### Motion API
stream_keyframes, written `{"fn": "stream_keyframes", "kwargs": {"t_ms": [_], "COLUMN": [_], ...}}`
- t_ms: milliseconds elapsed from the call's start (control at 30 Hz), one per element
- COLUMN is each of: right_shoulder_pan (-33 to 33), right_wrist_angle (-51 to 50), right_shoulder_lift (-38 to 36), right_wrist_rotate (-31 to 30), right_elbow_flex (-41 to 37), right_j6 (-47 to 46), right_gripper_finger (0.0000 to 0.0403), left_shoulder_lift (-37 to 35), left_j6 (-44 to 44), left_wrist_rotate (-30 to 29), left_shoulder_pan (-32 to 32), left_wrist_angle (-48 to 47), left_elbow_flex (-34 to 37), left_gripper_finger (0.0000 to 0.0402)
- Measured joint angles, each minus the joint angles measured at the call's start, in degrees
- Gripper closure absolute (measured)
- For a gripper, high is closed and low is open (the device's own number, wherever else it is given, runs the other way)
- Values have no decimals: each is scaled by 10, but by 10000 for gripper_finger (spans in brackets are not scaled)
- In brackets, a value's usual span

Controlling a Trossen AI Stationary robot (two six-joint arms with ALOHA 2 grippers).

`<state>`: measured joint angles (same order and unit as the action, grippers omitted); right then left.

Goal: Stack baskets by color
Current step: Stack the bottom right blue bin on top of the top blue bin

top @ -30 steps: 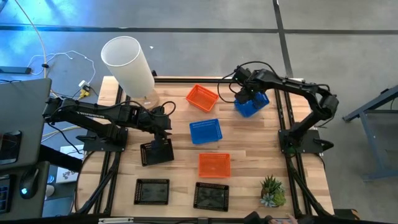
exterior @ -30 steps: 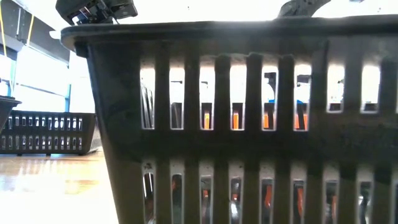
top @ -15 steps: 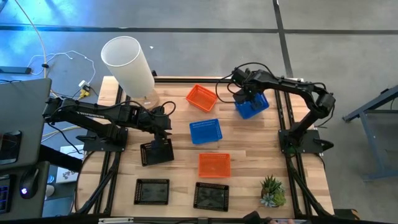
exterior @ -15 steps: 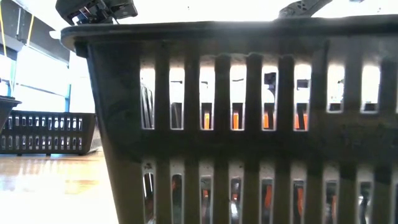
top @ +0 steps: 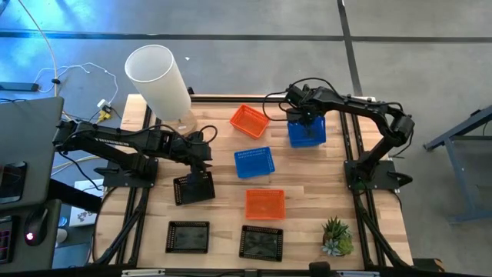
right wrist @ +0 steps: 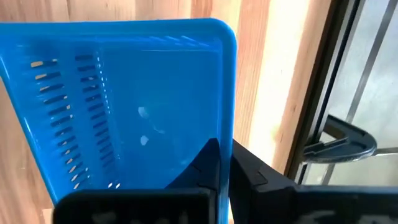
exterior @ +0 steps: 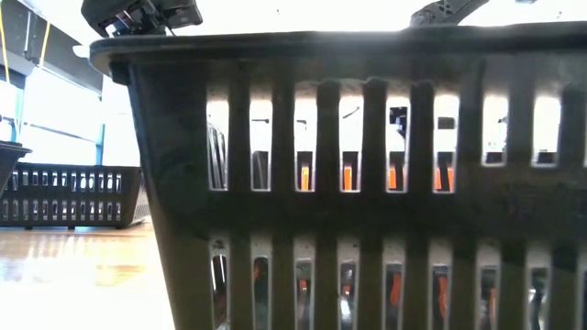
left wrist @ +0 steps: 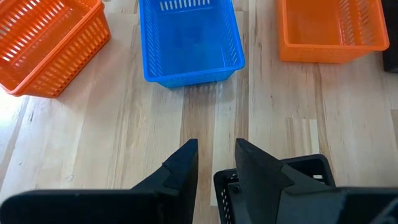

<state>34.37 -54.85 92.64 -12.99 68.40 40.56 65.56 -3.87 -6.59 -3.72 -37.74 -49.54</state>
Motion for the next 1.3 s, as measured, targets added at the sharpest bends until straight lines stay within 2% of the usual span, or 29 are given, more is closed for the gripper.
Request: {"fn": "stream_keyframes", "kwargs": {"t_ms": [133, 300, 433, 700, 867, 1067, 1300], "right_shoulder_pan": [0, 0, 0, 0, 6, 17, 14], "right_wrist_angle": [-6, -22, -27, -27, -31, -47, -95], "right_shoulder_lift": [0, 0, -3, -50, -95, -140, -153], "right_wrist_rotate": [0, -1, -25, -33, -21, 30, -5], "right_elbow_flex": [0, 0, 0, 4, 5, 5, 1], "right_j6": [-33, -46, -50, -95, -210, -388, -553], "right_gripper_finger": [378, 329, 297, 284, 284, 284, 284], "left_shoulder_lift": [0, 0, 0, 0, 0, 0, 0], "left_j6": [10, 10, 10, 10, 10, 11, 11], "left_wrist_rotate": [0, 0, 0, 0, 0, 0, 0], "left_shoulder_pan": [0, 0, 0, 0, 0, 0, 0], "left_wrist_angle": [0, -2, -2, -1, -1, -1, -1], "left_elbow_flex": [0, 0, 0, 0, 0, 0, 0], "left_gripper_finger": [308, 308, 308, 308, 308, 308, 308]}}
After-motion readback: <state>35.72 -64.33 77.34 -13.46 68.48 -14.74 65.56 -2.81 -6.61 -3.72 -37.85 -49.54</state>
